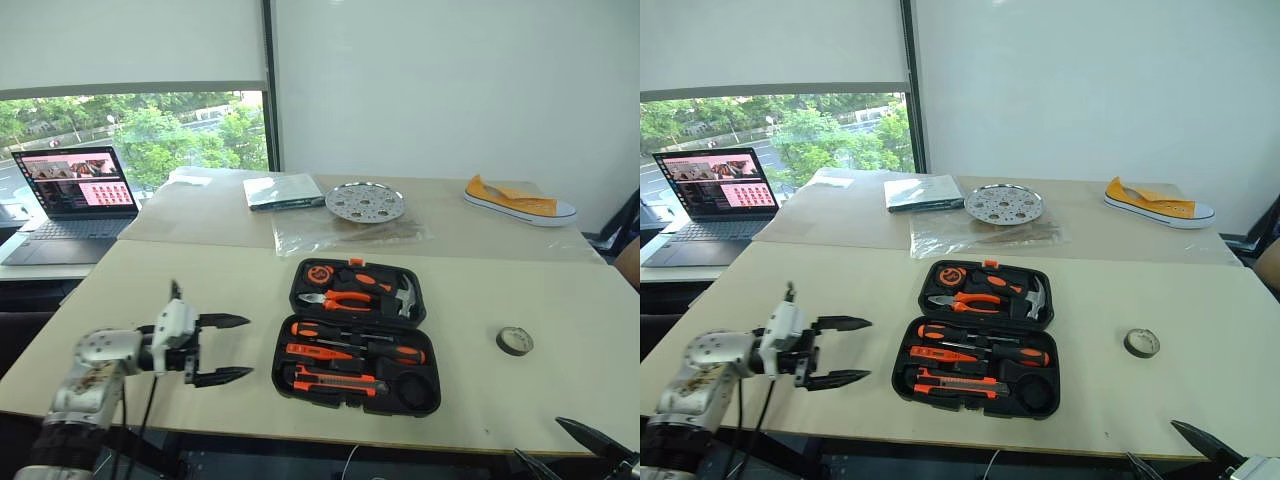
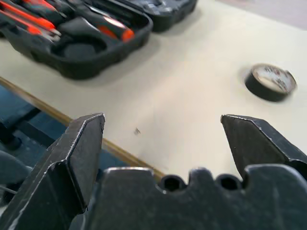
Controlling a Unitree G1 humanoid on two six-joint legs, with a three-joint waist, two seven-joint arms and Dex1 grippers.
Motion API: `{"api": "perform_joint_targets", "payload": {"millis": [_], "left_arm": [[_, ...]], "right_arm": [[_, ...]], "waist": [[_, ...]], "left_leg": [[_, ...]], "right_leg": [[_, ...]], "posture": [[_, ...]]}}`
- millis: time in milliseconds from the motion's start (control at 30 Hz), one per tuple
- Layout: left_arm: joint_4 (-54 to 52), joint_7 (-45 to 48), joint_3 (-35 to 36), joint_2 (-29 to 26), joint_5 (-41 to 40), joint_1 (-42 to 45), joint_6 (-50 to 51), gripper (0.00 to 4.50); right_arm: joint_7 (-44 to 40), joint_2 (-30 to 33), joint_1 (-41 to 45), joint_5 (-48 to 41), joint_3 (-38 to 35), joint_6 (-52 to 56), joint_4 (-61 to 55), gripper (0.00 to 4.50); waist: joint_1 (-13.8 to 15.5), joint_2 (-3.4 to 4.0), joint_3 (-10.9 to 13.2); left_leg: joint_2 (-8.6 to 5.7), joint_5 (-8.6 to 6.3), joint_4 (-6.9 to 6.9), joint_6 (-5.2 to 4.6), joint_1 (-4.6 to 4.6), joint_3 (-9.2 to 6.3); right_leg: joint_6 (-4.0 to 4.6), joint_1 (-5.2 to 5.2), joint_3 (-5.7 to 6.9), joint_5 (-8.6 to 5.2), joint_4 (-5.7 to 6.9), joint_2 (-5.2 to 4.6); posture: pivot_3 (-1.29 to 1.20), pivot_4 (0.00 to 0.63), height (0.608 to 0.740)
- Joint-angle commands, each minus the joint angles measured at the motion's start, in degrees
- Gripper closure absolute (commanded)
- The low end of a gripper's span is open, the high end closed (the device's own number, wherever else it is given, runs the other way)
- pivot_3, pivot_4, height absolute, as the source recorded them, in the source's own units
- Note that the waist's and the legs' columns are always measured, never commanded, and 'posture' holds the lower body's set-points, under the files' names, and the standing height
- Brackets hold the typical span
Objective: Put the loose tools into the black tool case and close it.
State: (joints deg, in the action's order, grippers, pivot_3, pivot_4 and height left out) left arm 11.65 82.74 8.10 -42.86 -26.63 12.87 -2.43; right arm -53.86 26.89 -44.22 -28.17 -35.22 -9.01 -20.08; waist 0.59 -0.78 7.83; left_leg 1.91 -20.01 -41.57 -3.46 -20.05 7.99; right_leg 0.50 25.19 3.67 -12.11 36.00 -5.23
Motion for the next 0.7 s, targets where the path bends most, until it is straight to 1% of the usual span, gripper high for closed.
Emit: {"api": "perform_joint_targets", "payload": {"millis": [33,100,167,200,267,400,500,600,667,700], "left_arm": [[-2.2,0.1,2.2,-0.1,-3.3,0.8,1.6,0.03],[-3.1,-0.4,2.1,0.4,-4.2,1.3,3.0,0.03],[-4.7,-1.4,1.5,1.5,-5.1,2.1,4.7,0.03],[-5.3,-1.9,1.3,2.0,-5.4,2.3,5.6,0.03],[-6.3,-2.3,0.8,2.7,-5.5,2.7,6.6,0.03],[-8.4,-2.4,-1.3,4.1,-4.8,3.0,6.8,0.03],[-9.8,-2.7,-2.2,4.9,-4.5,2.9,6.7,0.03],[-10.4,-2.8,-2.6,5.0,-4.7,2.8,6.6,0.03],[-10.9,-2.5,-3.0,5.1,-4.8,2.9,6.5,0.00],[-11.2,-2.3,-3.4,5.2,-5.0,2.9,6.8,0.00]], "right_arm": [[2.5,9.9,8.7,1.3,-1.3,6.3,0.1,0.00],[2.9,15.2,13.4,2.0,-0.2,10.5,1.6,0.00],[1.6,21.2,21.3,2.6,3.4,15.0,5.6,0.00],[1.0,23.4,24.1,3.2,5.0,16.6,7.3,0.00],[-0.7,26.8,28.4,5.0,8.4,18.5,11.3,0.00],[-3.0,32.3,39.8,10.1,16.4,21.4,23.2,0.00],[-6.1,34.5,46.3,12.8,21.9,22.6,29.8,0.00],[-7.2,34.1,50.5,14.5,24.7,22.1,33.8,0.00],[-7.8,33.2,53.5,15.5,26.5,21.2,36.6,0.51],[-8.6,32.8,54.6,15.9,27.5,20.8,37.9,0.69]], "waist": [[-0.2,0.04,0.1],[-0.3,0.02,0.1],[-0.1,-0.06,0.1],[0.0,-0.07,0.2],[0.3,-0.07,0.2],[0.4,-0.07,0.2],[0.1,-0.06,0.2],[0.0,-0.09,0.2],[-0.1,-0.08,0.2],[-0.1,-0.08,0.2]], "left_leg": [[-0.02,0.00,-0.03,0.00,0.00,0.05],[-0.07,0.01,-0.11,-0.01,0.08,0.27],[-0.11,0.07,-0.11,-0.08,0.08,0.28],[-0.08,0.11,-0.10,-0.01,0.11,0.26],[-0.09,0.21,-0.05,0.13,0.04,0.22],[-0.09,0.32,-0.01,0.30,-0.12,0.09],[-0.14,0.30,0.06,0.27,-0.16,0.16],[-0.15,0.30,0.20,0.26,-0.13,0.19],[-0.15,0.30,0.24,0.27,-0.11,0.21],[-0.14,0.31,0.24,0.27,-0.11,0.21]], "right_leg": [[-0.06,-0.01,0.00,0.04,-0.01,-0.06],[-0.16,-0.04,-0.01,0.24,-0.04,-0.23],[-0.20,-0.02,0.07,0.33,-0.07,-0.25],[-0.03,-0.05,0.08,0.43,-0.07,-0.20],[0.22,0.01,0.16,0.55,-0.05,0.05],[0.07,0.06,0.28,0.54,-0.06,0.37],[-0.03,0.10,0.36,0.49,-0.14,0.39],[-0.07,0.10,0.37,0.47,-0.24,0.40],[-0.10,0.09,0.36,0.46,-0.24,0.39],[-0.10,0.09,0.36,0.46,-0.23,0.40]], "posture": [[0.00,0.150,0.740],[0.00,0.150,0.740],[0.00,0.150,0.740],[0.00,0.150,0.740],[0.00,0.150,0.740],[0.00,0.150,0.740],[0.00,0.150,0.740],[0.00,0.150,0.740],[0.00,0.150,0.740],[0.00,0.150,0.740]]}}
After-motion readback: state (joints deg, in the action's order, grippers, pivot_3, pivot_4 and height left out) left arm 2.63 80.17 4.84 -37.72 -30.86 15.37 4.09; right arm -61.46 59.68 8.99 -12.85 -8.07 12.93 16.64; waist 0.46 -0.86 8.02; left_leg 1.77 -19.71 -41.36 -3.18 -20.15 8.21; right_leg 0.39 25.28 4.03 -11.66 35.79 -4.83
